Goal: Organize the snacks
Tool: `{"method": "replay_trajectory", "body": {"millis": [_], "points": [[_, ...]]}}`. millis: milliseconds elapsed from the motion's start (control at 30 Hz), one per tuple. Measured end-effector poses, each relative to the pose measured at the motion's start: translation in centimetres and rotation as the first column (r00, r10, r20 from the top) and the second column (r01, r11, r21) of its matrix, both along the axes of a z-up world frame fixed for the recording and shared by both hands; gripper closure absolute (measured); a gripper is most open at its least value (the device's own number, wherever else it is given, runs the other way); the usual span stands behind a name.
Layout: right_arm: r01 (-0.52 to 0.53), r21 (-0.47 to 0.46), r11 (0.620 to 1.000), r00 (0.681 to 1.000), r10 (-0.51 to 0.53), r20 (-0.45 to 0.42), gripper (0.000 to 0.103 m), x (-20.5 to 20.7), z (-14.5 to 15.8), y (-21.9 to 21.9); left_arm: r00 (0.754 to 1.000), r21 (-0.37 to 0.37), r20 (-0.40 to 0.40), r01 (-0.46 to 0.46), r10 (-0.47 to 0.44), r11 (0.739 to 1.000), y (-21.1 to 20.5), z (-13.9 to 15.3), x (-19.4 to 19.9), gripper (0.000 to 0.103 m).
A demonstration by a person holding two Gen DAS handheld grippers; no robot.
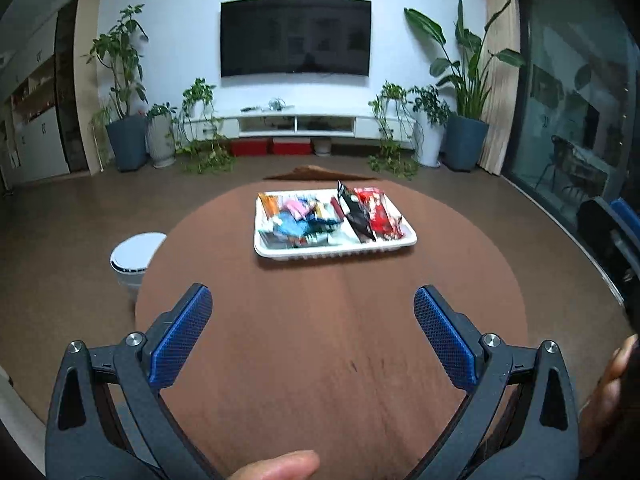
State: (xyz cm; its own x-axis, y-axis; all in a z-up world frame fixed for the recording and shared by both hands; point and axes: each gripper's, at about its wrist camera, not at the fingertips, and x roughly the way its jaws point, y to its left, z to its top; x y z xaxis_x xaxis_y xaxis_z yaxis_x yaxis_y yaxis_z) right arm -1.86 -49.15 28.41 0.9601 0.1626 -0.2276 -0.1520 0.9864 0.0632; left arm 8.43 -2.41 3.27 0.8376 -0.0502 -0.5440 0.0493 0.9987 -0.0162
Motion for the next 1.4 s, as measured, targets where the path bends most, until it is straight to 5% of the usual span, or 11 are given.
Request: {"method": "replay_trajectory", "body": {"millis": [533, 1400], "points": [[0.092, -0.002, 0.996, 0.965, -0.090, -0.245, 0.000, 2.1, -5.7, -0.7, 0.993, -0.048, -0.112, -0.039, 0.033, 0.998, 1.9, -4.8, 3.1, 0.001], [0.049, -0.023, 0.999, 0.933, -0.054, -0.357, 0.000, 3.0, -8.6, 0.5, 0.984, -0.044, -0.172, -0.056, 0.048, 0.997, 2.7, -8.2, 5.1, 0.001]]}}
